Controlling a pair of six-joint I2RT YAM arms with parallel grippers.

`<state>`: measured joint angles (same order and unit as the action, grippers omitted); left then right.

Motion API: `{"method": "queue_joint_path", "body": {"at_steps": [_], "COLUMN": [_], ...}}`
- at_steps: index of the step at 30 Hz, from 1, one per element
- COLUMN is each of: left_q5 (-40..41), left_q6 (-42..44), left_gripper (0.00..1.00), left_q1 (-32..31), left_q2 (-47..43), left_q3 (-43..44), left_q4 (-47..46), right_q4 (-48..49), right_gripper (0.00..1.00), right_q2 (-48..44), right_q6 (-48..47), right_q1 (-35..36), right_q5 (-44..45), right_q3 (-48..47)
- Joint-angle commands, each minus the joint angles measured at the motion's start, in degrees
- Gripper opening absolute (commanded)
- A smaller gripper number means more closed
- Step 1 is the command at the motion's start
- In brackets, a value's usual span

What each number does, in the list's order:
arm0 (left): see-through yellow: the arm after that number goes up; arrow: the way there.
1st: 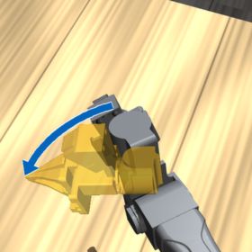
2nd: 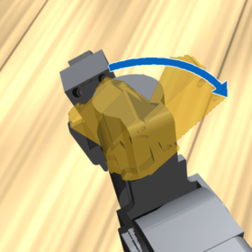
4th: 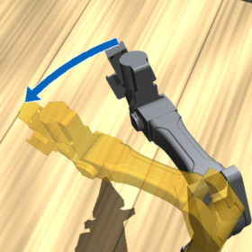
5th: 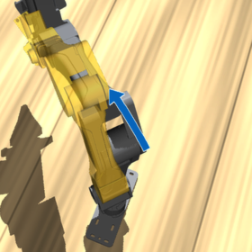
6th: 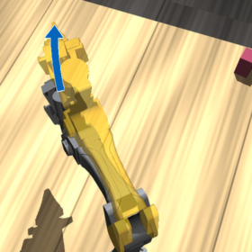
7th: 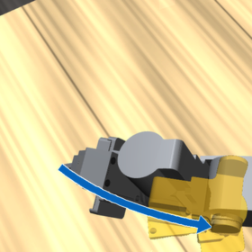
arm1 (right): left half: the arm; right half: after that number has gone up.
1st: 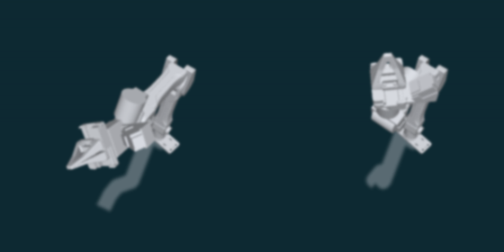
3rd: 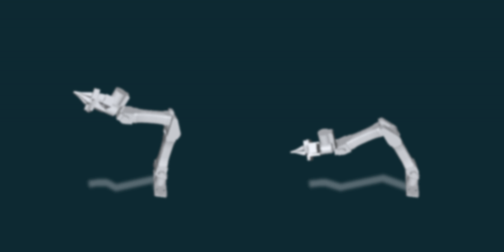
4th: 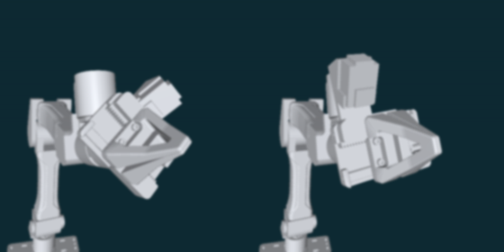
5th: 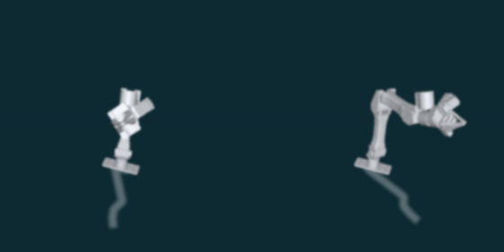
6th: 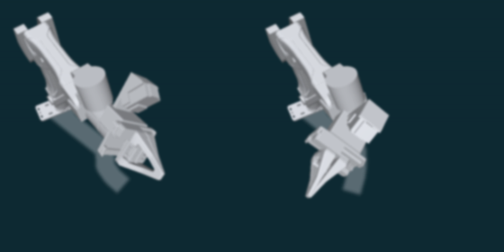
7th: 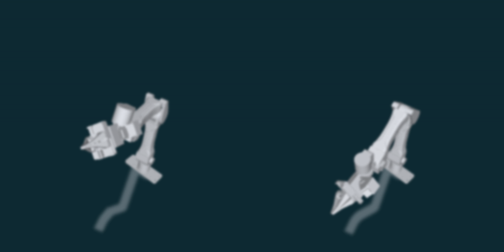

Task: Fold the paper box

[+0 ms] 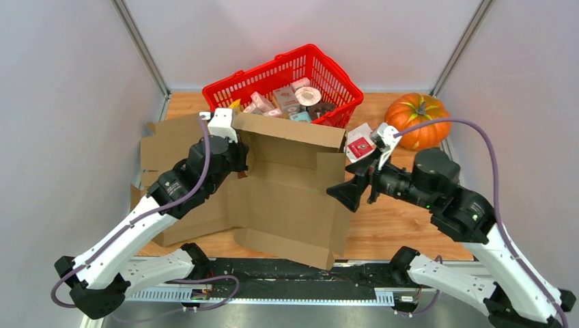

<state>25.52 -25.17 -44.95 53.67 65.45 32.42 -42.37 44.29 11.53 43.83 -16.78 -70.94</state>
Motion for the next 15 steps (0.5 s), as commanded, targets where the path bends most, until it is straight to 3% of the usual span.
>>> {"method": "queue_joint_path", "body": {"at_steps": [1,3,5,10,11,12,15], "left_q5": [5.0,5.3,5.3,3.8,3.2,3.0,3.0], "left_q6": [-4.7,-5.3,-5.5,-5.2,-5.2,-5.1,-4.7], "left_gripper": [0.00,0.00,0.00,0.00,0.00,0.00,0.00], "left_q1": [0.1,0.1,0.1,0.1,0.1,0.1,0.1], "left_q2": [1.0,1.3,1.7,1.0,0.8,0.8,0.9], "left_q3": [2.9,3.3,3.5,2.8,2.4,2.2,2.5], "left_q4": [1.2,1.8,2.0,1.0,0.7,0.6,1.1], "right_q4": [0.5,0.5,1.3,8.6,9.4,10.5,10.6], "right_gripper": [0.95,0.93,0.81,0.68,0.57,0.53,0.54], "right_q2": [5.0,6.3,7.3,5.0,5.0,5.0,6.1], "right_q6": [7.7,8.1,7.0,-1.1,-2.2,-4.1,-4.7], "right_q1": [10.4,12.9,14.1,14.2,14.0,14.0,14.1], "right_q5": [25.0,30.3,34.2,42.8,44.0,45.0,46.8], "right_q3": [-2.3,-3.0,-2.3,3.4,4.1,4.7,4.1]}}
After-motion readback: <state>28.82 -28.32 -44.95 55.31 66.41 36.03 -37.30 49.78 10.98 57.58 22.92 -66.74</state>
